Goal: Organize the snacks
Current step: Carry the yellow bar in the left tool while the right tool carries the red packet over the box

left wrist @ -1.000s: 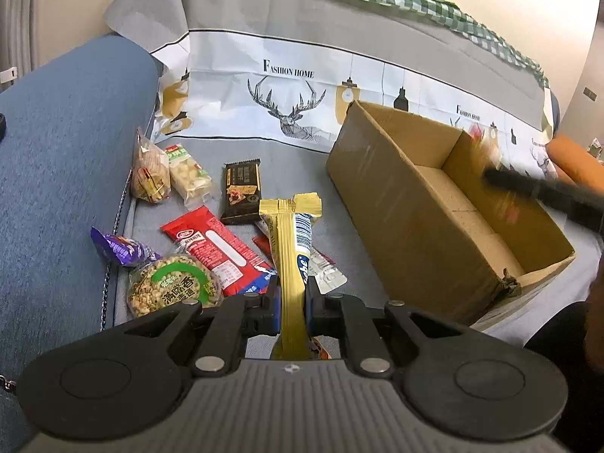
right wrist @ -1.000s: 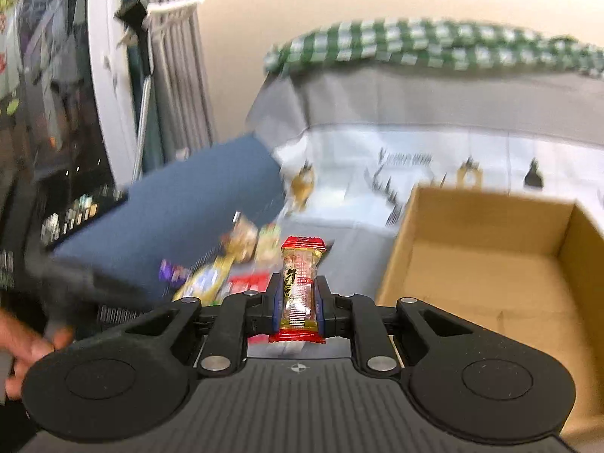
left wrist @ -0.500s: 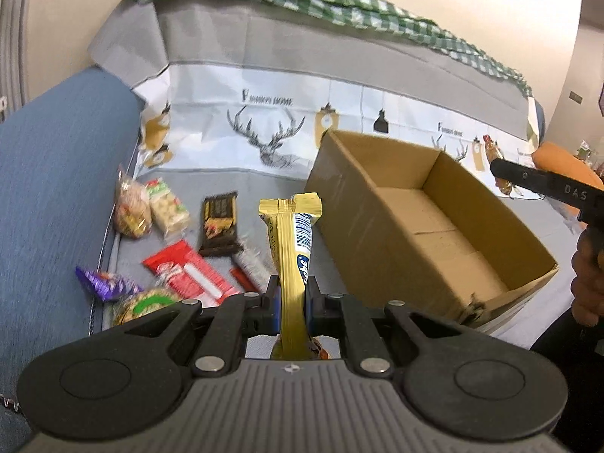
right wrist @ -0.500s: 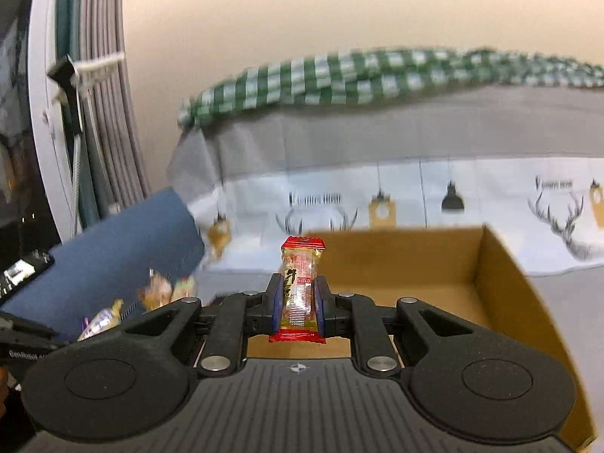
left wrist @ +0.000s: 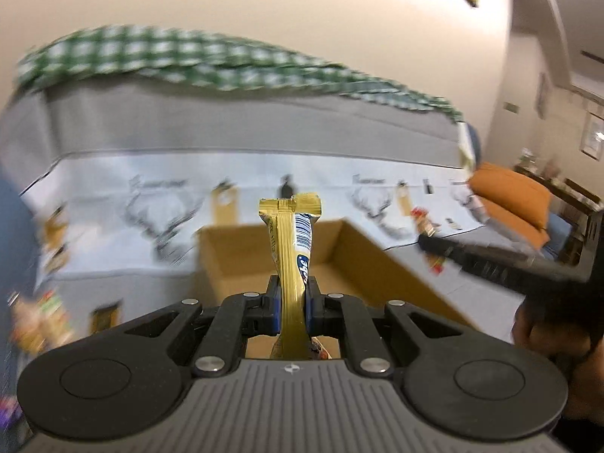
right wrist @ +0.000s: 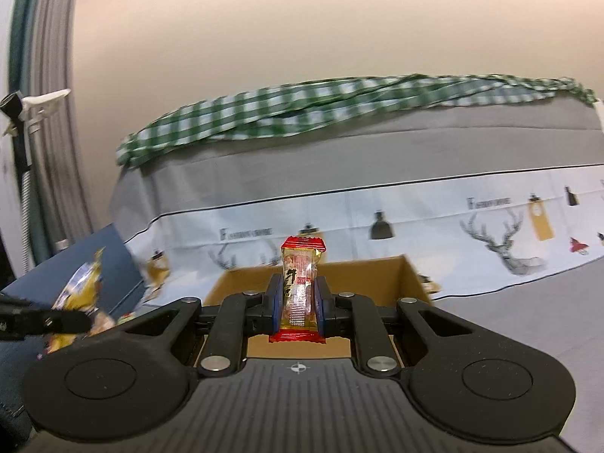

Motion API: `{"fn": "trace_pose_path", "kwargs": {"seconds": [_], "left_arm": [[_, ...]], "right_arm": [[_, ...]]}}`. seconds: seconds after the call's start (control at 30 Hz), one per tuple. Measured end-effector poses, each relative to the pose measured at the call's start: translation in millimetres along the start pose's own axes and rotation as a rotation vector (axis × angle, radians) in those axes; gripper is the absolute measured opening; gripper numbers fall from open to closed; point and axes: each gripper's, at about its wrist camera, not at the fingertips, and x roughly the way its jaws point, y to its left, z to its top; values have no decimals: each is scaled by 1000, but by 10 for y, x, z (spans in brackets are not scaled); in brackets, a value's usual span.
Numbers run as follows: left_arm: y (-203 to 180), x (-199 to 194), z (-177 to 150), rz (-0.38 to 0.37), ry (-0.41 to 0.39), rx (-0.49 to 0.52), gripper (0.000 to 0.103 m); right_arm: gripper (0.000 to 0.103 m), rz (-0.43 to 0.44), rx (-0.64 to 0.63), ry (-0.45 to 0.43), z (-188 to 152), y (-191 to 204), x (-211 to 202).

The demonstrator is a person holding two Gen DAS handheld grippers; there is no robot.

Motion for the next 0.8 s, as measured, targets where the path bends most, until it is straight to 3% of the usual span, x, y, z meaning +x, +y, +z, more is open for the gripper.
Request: {"fn": "trace_pose_path", "kwargs": {"seconds": [0.1, 0.2, 0.3, 0.5, 0.8], "left_arm": [[-236, 211, 103, -26, -31, 48, 12], [-323, 363, -14, -42, -46, 41, 12], [-348, 534, -185, 6, 24, 41, 12], [-219, 657, -169, 17, 30, -15, 12], [-150, 669, -98, 22, 35, -57, 12]], "right_arm": [[17, -31, 33, 4, 18, -125, -9], [17, -58, 50, 12, 18, -206, -15], [17, -88, 37, 12, 11, -237, -28], [17, -142, 26, 20, -1, -308, 7], [17, -146, 60, 62, -2, -253, 179]]}}
